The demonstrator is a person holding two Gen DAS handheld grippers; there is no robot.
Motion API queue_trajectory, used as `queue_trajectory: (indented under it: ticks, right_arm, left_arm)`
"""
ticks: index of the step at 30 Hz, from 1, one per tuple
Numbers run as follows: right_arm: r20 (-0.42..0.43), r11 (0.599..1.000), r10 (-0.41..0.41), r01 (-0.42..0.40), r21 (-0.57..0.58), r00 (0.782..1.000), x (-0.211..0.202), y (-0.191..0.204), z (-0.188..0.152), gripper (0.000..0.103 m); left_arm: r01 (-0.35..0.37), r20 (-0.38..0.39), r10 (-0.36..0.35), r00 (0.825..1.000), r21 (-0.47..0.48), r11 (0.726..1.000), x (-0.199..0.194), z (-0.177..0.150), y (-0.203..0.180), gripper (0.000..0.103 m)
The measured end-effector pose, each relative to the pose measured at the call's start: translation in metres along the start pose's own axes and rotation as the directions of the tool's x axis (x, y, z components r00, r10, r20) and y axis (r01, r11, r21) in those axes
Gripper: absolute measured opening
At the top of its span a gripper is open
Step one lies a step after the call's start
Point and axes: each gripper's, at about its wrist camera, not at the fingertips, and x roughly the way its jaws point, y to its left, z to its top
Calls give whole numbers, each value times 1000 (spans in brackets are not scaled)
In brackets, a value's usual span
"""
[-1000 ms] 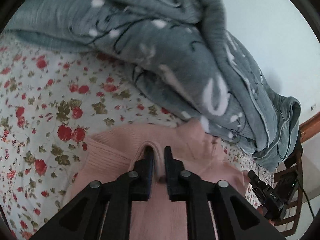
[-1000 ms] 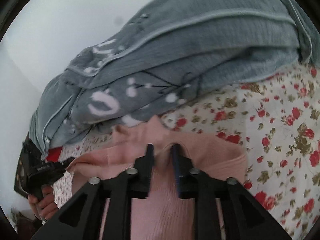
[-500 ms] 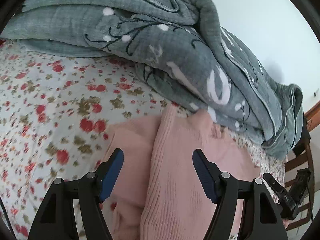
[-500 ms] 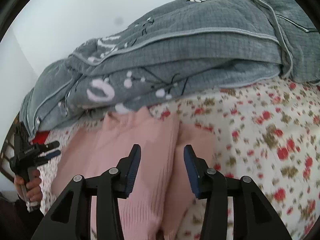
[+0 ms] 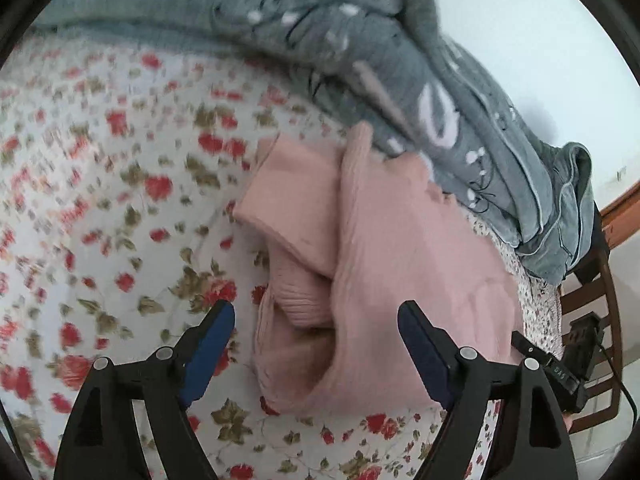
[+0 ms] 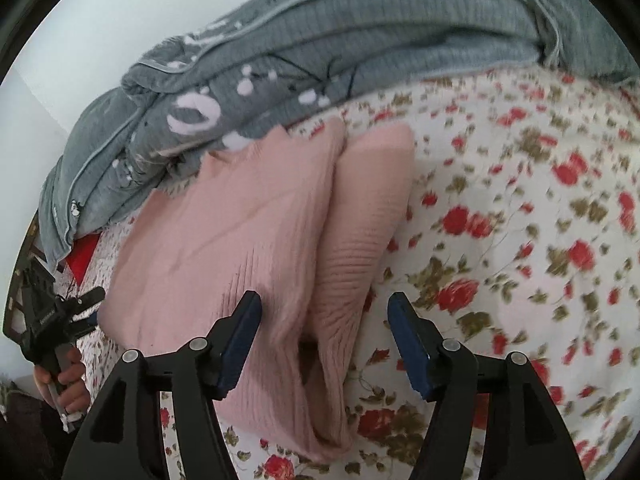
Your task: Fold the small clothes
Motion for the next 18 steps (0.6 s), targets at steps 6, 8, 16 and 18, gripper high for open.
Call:
queue_trajectory:
  ticks: [6, 8, 16, 18]
  right_arm:
    - [-10, 999, 14, -13, 31, 1000, 14, 1, 16, 65]
    - [-7, 999, 22, -22, 44, 1000, 19, -1, 22, 65]
    - [24, 999, -5, 4, 38, 1000, 37, 5, 36, 59]
    - [39, 1000, -10, 9, 19, 999, 36, 7, 37, 31]
  left_arm:
    - [63, -21, -63, 998, 8, 998, 28, 18, 4, 81]
    - [82, -25, -82, 996, 0, 997, 34, 24, 5, 81]
    - [90, -5, -91, 996, -81, 993, 46, 38, 13, 45]
    - [101, -16, -103, 995, -99, 990, 48, 42, 14, 32]
